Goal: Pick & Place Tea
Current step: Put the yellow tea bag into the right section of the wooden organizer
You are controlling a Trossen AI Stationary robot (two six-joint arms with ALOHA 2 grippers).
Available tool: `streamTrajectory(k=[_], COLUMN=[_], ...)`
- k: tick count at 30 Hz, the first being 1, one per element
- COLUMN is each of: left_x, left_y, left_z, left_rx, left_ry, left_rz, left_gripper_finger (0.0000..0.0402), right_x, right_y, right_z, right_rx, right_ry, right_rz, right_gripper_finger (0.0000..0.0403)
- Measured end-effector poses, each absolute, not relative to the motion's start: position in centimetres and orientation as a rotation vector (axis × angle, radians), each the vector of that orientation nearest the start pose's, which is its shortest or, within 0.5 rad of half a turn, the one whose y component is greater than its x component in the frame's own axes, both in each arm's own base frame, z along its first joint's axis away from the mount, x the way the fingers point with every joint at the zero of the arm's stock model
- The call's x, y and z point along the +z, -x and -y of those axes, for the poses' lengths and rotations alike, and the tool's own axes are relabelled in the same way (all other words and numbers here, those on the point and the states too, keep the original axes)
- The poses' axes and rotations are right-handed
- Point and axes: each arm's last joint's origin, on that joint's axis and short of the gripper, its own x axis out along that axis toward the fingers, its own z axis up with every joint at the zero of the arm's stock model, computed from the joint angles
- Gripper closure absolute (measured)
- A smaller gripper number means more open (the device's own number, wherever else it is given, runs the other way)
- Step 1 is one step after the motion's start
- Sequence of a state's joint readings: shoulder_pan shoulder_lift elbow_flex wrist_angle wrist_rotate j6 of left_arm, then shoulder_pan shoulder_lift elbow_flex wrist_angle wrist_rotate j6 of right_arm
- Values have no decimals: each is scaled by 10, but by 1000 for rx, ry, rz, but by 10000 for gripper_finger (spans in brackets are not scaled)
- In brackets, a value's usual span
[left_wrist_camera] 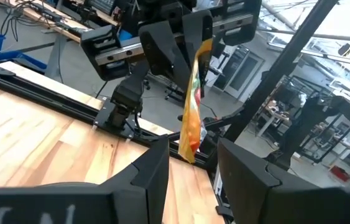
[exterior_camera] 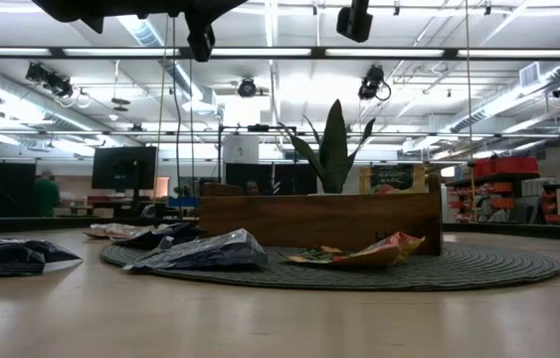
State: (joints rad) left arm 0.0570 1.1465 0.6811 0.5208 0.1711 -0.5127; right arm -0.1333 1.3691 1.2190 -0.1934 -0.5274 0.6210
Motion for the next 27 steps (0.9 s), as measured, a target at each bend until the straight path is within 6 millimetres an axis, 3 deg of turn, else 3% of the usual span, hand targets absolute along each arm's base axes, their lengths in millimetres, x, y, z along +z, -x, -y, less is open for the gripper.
streamTrajectory(k=[12,17,23,27], left_x=[293,294,294,294], left_y=[-253,-253,-253,-253], left_z=[-10,-10,-9,-9], left_rx=[-125,-126,-155,-157], left_ry=[505,505,504,505], left_rz=[27,30,22,22], left_gripper_finger=[267,304,380,389], right_x=[351,348,349,349], right_y=[-313,-317,-319,-319], right_z=[28,28,28,29], right_rx=[270,268,276,276], right_ry=[-722,-735,-733,-727], right_rz=[-411,-412,-394,-393], right_gripper_finger=[403,403,403,395])
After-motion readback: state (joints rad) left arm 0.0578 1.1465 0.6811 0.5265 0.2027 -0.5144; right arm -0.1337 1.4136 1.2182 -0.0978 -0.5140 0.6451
